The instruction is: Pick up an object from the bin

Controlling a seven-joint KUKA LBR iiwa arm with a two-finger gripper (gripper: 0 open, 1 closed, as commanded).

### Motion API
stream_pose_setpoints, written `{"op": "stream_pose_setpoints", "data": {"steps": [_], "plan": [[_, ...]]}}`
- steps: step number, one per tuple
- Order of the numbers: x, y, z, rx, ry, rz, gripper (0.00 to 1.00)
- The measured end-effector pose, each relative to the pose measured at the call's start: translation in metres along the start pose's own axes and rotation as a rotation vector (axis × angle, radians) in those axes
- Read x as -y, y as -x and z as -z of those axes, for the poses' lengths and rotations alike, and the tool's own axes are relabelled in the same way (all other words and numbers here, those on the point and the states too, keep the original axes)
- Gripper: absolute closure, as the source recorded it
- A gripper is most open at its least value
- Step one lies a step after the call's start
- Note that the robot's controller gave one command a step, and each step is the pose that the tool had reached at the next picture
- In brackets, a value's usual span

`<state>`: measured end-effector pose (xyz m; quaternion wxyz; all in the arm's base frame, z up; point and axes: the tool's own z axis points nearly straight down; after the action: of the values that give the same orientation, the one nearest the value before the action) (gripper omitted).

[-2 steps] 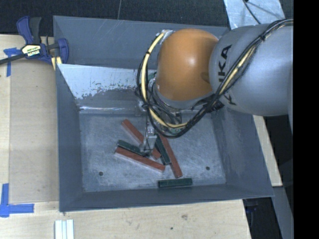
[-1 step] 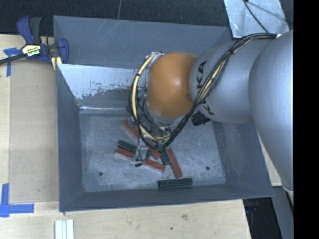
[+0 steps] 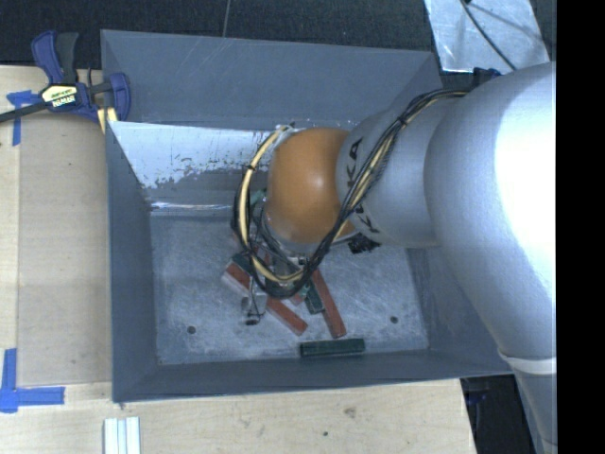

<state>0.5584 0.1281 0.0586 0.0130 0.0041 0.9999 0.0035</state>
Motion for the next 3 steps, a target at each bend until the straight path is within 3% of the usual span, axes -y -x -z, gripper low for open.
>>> {"op": "stream_pose_setpoints", "data": {"steps": [1, 2, 3], "plan": [[0.007, -0.009, 0.058, -0.024, -0.007, -0.039, 0.0], [0.008, 0.0, 0.024, -0.022, -0.008, -0.179, 0.0], [0.025, 0.017, 0.015, -0.02, -0.006, -0.32, 1.0]]}}
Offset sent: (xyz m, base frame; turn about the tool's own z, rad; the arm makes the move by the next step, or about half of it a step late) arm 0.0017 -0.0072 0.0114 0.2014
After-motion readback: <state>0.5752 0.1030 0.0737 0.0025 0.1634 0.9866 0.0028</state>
